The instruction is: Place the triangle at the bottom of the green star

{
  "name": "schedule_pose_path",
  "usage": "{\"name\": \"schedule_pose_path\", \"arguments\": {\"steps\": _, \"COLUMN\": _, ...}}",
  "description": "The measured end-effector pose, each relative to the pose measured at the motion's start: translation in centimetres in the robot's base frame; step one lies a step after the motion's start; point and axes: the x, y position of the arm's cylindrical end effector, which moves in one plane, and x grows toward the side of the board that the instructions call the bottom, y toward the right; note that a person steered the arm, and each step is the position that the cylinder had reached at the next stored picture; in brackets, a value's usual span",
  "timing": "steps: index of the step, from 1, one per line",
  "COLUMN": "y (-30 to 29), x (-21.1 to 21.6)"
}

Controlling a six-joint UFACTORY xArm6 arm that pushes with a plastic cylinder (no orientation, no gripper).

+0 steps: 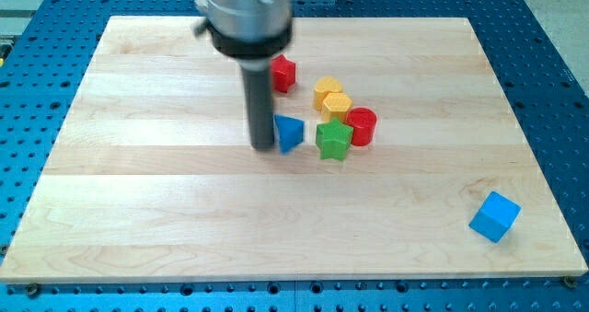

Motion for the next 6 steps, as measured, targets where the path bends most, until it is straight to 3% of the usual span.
{"name": "schedule_pose_path", "arguments": {"steps": 1, "y": 0.6, "x": 5.3}}
{"name": "schedule_pose_path", "arguments": {"steps": 2, "y": -8.3, "x": 0.6}}
{"name": "schedule_pose_path", "arguments": {"steps": 3, "y": -9.6, "x": -6.6}}
{"name": "schedule_pose_path", "arguments": {"steps": 4, "y": -3.6, "x": -6.4}}
{"name": "schedule_pose_path", "arguments": {"steps": 5, "y": 2.3, "x": 2.1}}
{"name": "schedule_pose_path", "arguments": {"steps": 6, "y": 4.3, "x": 5.6}}
